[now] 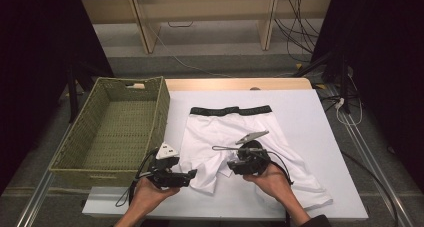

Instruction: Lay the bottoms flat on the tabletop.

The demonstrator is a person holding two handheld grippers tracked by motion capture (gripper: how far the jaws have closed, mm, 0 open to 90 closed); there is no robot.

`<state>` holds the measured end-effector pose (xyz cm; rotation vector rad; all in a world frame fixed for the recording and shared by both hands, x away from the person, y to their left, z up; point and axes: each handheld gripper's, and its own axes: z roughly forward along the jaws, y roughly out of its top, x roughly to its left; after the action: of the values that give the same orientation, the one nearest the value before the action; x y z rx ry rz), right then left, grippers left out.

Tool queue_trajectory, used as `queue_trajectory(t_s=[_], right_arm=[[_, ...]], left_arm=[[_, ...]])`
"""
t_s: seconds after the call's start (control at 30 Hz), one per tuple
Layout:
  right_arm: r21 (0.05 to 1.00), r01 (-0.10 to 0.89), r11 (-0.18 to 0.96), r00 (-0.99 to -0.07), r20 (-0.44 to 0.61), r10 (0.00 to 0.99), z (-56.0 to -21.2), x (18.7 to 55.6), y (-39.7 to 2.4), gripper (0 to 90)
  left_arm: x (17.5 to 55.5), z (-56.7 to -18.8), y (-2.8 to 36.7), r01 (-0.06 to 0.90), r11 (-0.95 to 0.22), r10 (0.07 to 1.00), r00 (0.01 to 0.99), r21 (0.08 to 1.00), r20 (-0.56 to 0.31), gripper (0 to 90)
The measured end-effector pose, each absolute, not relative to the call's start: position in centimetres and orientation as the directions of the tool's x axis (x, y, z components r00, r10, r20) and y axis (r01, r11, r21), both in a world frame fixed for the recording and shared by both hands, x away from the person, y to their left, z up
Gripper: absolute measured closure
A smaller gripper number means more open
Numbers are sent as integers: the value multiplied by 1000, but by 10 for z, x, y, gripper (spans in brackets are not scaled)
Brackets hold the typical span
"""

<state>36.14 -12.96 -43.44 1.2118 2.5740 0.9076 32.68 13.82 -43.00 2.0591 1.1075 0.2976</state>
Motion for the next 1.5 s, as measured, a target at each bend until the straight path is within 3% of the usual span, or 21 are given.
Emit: queue_trajectory(t_s=[0.27, 0.43, 0.47, 0.93, 1.23, 1.5], right_arm=[[498, 645, 580, -690, 54, 722, -470, 366, -101, 606], [498, 614, 612, -696, -23, 718, -472, 362, -93, 872], [495, 613, 616, -699, -22, 714, -471, 361, -94, 883], [535, 634, 558, -701, 93, 707, -434, 304, -152, 887], [563, 643, 519, -677, 99, 730, -434, 310, -158, 883], [565, 649, 509, -668, 105, 736, -434, 314, -156, 882]], left_arm=[[327, -430, 139, 614, -329, 792, 593, 717, -144, 237], [328, -430, 140, 612, -329, 792, 593, 719, -143, 237], [328, -430, 141, 612, -329, 793, 593, 719, -143, 237], [326, -431, 137, 613, -341, 784, 603, 713, -143, 239], [314, -439, 114, 609, -412, 714, 678, 677, -175, 285], [306, -456, 78, 578, -516, 639, 751, 633, -164, 410]])
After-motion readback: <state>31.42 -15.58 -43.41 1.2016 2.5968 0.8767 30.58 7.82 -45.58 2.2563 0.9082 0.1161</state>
